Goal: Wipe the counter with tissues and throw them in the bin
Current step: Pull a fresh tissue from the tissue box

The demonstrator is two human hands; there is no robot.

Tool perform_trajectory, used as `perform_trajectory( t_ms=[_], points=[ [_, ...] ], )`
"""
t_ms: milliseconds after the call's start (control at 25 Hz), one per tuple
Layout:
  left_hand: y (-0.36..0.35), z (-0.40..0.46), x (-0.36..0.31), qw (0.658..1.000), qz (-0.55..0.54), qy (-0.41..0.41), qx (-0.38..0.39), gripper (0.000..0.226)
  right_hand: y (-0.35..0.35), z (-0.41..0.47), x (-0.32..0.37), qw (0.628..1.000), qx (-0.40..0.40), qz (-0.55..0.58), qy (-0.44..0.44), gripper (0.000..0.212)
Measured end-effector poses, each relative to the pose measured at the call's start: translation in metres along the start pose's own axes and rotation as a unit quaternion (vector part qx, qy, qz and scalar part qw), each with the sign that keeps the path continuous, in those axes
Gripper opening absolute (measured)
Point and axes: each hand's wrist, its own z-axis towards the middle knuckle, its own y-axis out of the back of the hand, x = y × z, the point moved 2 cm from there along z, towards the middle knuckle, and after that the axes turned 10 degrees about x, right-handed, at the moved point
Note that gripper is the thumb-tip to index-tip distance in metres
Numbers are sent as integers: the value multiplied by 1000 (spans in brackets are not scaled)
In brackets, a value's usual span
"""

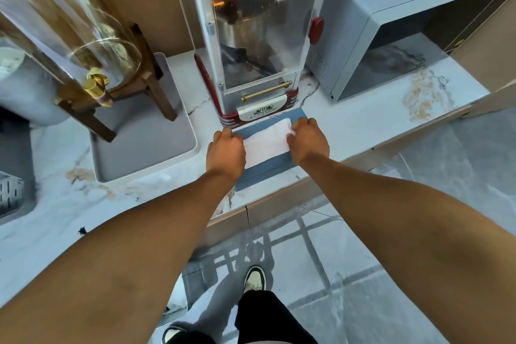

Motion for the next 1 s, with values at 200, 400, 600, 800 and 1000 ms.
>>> perform_trajectory(
  t_ms=[200, 400, 600, 800, 1000],
  points=[
    [12, -2, 0, 999, -38, 13, 5, 22, 2, -6, 5, 1000, -21, 7, -1, 22],
    [26, -17, 17, 998, -54, 22, -7, 22, 2, -20, 27, 999, -28, -4, 30, 20],
    [45, -44, 62, 997, -66, 35, -30, 23, -9, -42, 72, 998, -4, -11, 63, 19],
    [52, -89, 135, 992, -80, 95, -38, 22, -46, -75, 141, 994, 32, -20, 102, 25],
    [53, -146, 228, 981, -85, 167, -51, 23, -103, -110, 217, 985, 52, -17, 166, 24]
  ],
)
